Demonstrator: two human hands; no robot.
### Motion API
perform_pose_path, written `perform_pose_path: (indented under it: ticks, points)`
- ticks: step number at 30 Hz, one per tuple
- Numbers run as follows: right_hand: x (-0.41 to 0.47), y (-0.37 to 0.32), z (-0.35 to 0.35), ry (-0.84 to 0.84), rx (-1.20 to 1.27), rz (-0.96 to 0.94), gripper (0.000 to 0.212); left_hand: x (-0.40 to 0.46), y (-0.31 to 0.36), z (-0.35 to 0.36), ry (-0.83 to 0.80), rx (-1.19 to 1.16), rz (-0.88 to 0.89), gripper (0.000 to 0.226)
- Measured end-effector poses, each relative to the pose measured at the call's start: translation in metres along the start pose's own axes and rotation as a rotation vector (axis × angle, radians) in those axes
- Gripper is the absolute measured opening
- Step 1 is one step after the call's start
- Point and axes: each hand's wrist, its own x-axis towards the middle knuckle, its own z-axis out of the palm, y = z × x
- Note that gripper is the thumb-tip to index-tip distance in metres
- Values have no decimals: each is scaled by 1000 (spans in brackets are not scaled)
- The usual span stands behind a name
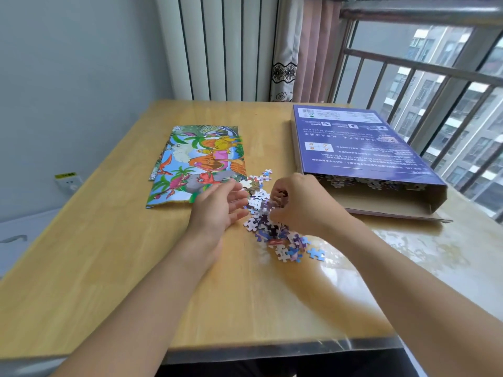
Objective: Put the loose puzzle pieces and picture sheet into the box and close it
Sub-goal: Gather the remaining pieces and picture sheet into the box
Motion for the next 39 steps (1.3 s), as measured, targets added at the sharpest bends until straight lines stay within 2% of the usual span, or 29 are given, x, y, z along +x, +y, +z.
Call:
perform_pose_path:
  ticks: [2,6,8,10,12,14,15,17,19,20,22,24,29,33,35,37,39]
  points:
    - [10,-5,-6,-4,94,-5,6,2,2,-1,8,-55,-38,23]
    - [30,-27,-2,23,274,-97,11,3,8,0,-73,-278,-179,39]
    - [37,-38,3,-49,284,-199,19,5,13,-3,-99,-412,-249,44]
    - [45,-40,2,-87,348,-240,24,11,15,-8,-81,-568,-283,38]
    - [53,-34,-6,25,497,-188,20,16,16,-13,-81,-717,-298,27]
    - [64,-20,-15,144,445,-113,24,19,17,-18,-67,-810,-293,25]
    - [69,-13,-19,108,300,-78,39,21,18,-20,-56,-845,-281,28]
    - [74,-7,-21,-204,-29,6,91,23,19,-24,-56,-905,-251,31]
    - [77,-11,-20,-470,-190,78,136,22,20,-25,-68,-908,-223,32]
    - [78,-14,-19,-532,-209,96,148,22,19,-24,-75,-904,-214,31]
    - [76,-19,-14,-593,-279,91,158,23,18,-24,-79,-896,-199,30]
    - [68,-18,-9,-594,-365,54,152,24,16,-23,-64,-892,-202,29]
    - [49,-10,-13,-404,-291,6,96,28,11,-23,-11,-859,-218,32]
    - [41,-6,-8,-352,-208,-5,72,31,11,-20,0,-843,-194,33]
    - [39,-7,-7,-351,-186,8,80,31,10,-20,0,-854,-186,33]
    - [36,-11,-7,-370,-187,37,101,32,8,-21,-3,-846,-177,32]
    - [34,-16,-6,-395,-252,35,103,32,8,-22,13,-843,-169,32]
